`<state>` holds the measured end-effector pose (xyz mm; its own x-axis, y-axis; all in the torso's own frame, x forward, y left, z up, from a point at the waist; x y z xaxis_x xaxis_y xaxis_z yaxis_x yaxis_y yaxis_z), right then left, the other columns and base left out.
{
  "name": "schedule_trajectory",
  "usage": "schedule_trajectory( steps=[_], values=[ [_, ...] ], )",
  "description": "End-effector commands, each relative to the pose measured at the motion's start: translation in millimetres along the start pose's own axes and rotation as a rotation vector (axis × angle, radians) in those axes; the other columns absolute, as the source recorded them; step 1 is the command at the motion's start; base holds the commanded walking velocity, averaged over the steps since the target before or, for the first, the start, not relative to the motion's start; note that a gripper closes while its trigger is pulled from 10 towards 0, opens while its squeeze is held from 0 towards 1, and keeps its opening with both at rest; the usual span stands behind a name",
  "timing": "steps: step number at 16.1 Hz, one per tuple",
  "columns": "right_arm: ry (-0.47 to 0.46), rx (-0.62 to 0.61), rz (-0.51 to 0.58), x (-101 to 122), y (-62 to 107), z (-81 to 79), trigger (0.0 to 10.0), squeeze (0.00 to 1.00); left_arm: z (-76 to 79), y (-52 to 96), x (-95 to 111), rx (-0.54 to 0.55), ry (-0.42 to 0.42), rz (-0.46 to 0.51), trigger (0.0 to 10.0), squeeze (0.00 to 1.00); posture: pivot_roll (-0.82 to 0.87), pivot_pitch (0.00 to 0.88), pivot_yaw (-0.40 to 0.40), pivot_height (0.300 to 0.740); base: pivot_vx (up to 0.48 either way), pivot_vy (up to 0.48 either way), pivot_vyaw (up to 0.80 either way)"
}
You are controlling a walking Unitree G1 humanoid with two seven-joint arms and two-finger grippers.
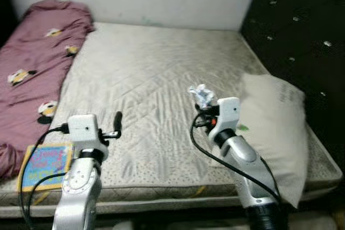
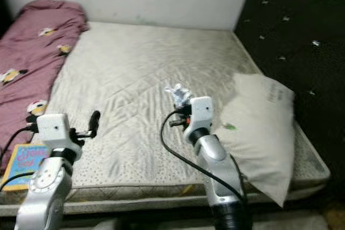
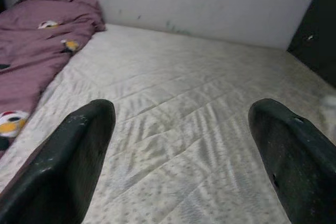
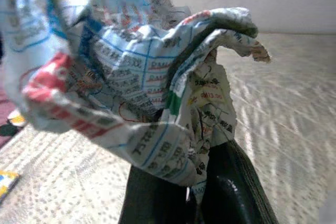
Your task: Clean up the room
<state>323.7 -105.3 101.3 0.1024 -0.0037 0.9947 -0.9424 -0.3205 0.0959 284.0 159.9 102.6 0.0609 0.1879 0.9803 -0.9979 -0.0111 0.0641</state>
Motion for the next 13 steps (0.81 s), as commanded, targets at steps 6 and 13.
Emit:
schedule_trajectory(
  steps=[6,13],
  values=[
    [-0.005,-0.010,-0.003,-1.2,0.6,3.1,10.0,0.00,1.2,1.0,-3.1,-0.009,0.008,-0.017,10.0,0.00,0.05,0.000,-0.039,0.740,0.000,0.320,0.00],
    [-0.007,-0.010,-0.023,-6.3,2.6,2.9,10.0,0.00,3.8,2.2,-4.2,-0.023,0.029,-0.024,10.0,0.00,0.05,0.000,-0.041,0.740,0.000,0.478,-0.17]
  ],
)
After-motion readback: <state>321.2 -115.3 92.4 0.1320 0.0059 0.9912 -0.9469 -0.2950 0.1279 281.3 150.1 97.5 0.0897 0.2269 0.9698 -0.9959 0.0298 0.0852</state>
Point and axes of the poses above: a point about 5 cm out from each wrist's last joint towards the gripper, its own y axis pointing back from the gripper into the wrist, its own x axis along the axis of the wrist's last joint, z = x × y, the point moved 4 cm from there along -y, pointing out of the wrist towards the gripper, and after that the axes turned 5 degrees about y, right-handed, at the moved point
